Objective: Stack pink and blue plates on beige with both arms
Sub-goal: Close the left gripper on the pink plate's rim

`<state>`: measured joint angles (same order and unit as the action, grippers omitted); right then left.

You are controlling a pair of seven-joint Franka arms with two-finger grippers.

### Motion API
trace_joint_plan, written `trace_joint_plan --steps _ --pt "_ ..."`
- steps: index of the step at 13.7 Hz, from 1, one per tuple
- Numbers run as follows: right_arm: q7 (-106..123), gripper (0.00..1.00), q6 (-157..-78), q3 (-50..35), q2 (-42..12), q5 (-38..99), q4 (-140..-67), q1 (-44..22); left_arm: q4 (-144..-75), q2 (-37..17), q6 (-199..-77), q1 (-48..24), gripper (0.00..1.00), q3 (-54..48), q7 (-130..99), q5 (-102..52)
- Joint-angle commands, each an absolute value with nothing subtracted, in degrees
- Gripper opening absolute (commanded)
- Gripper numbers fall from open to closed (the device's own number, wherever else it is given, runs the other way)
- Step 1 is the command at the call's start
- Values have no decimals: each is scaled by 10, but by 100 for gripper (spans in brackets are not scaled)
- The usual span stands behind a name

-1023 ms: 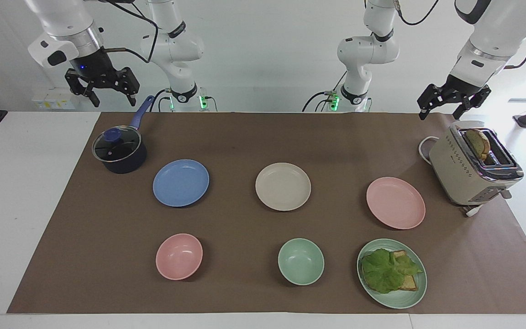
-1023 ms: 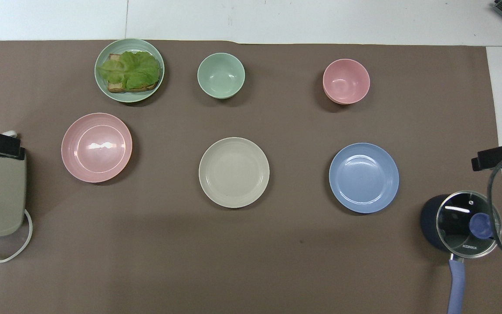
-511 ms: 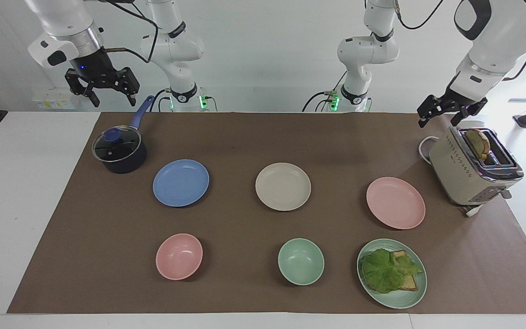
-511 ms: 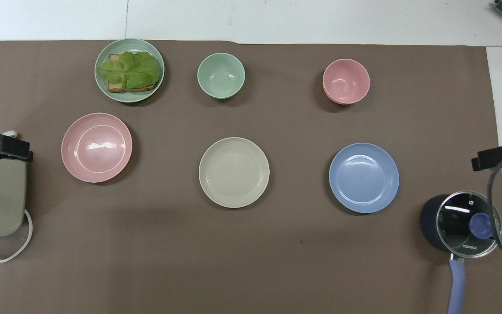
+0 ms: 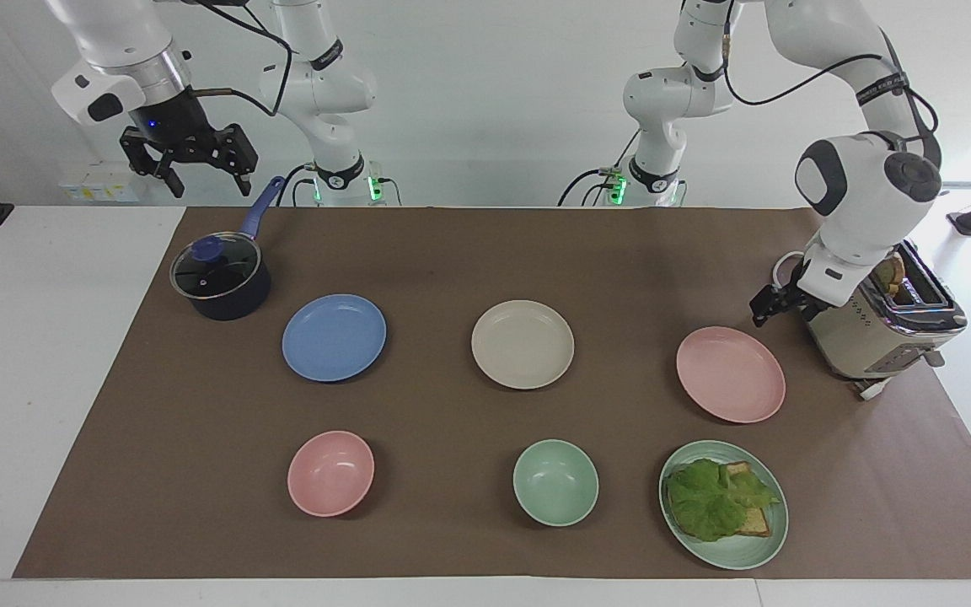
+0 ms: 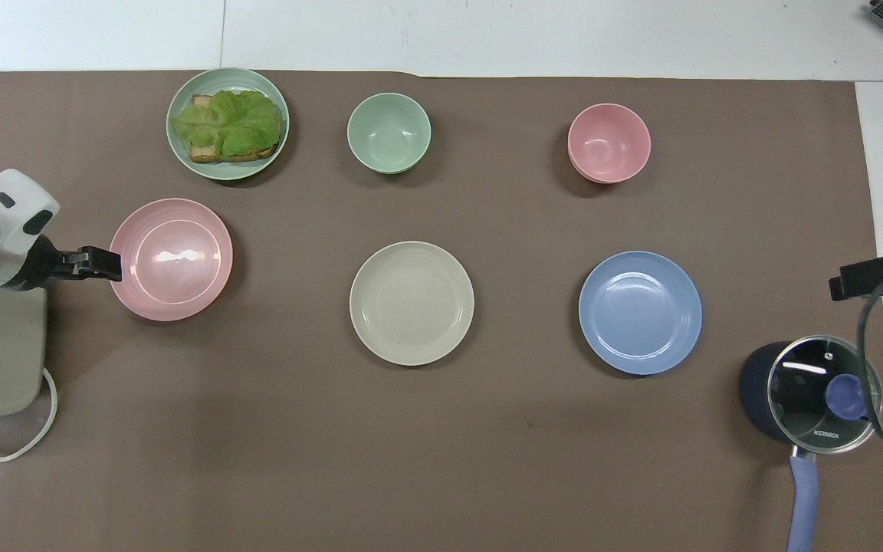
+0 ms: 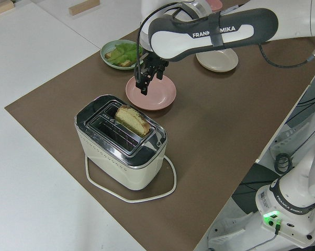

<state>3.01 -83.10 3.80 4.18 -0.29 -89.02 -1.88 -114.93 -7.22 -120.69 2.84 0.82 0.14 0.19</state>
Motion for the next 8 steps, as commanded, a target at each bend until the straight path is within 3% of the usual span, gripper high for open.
trace_joint_plan --steps 1,7,8 --pt "40 100 -836 38 51 3 -900 -16 -1158 -118 -1267 48 100 4 -4 -4" --pt "40 100 -836 38 51 3 -900 -16 -1222 -119 -1310 68 100 4 -10 -4" --pt "40 100 -836 38 51 3 -900 -15 -1221 -120 -1310 64 73 3 -24 -4"
